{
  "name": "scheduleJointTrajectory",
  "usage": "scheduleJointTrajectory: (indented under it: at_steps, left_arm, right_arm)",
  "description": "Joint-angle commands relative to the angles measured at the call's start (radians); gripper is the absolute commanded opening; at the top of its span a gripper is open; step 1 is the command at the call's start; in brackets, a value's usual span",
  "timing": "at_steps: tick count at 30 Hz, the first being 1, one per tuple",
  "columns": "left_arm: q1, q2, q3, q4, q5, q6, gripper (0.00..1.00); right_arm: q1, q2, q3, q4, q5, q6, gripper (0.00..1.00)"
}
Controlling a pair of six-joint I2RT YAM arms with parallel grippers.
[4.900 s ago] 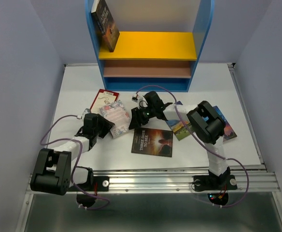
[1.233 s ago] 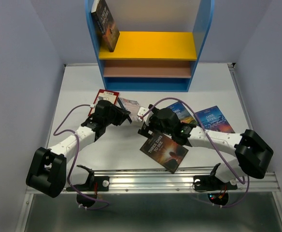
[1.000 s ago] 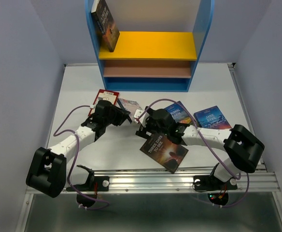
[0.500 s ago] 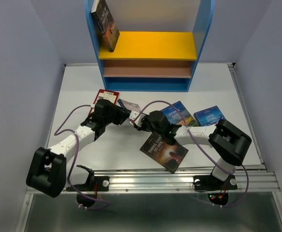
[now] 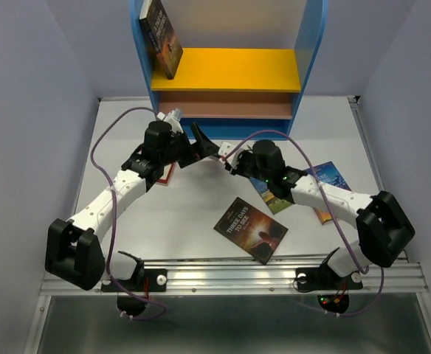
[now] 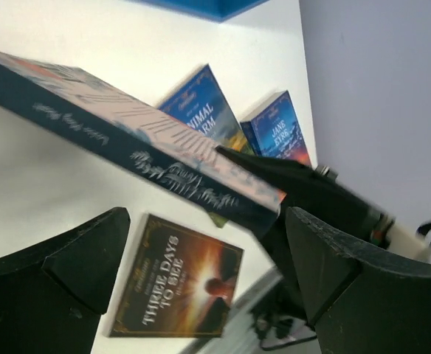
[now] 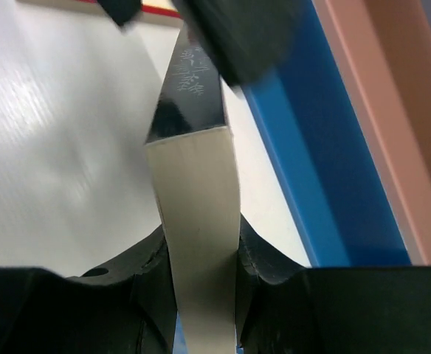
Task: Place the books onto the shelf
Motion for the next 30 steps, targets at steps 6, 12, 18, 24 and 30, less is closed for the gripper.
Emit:
scheduleJointTrajectory:
  at_steps: [6,12,18,24,30]
  left_arm:
    - [0.003,-0.003,0.184,-0.017,0.128,0.620,0.99]
    - [0.000,-0.019,0.100,0.100,0.386,1.242,0.99]
    - [-0.001,0.142,0.322,-0.304,0.532,1.738,0.99]
    - [-0.001,0.241,0.424,-0.472,0.675,1.871,0.99]
    - [-0.012,0.352,0.534,-0.605,0.690,1.931,0.95]
  right_arm:
    - [-0.218,-0.134,0.250,-0.453,-0.434,-0.105,0.03]
    - [-0.260,-0.108,0.385,-0.715,-0.550,-0.197,0.01]
    - [-0.260,-0.031,0.571,-0.956,-0.618,-0.251,0.01]
    - [-0.260,0.004,0.620,-0.999,-0.623,-0.257,0.01]
    - [-0.260,0.025,0.669,-1.070,-0.667,-0.301,0.01]
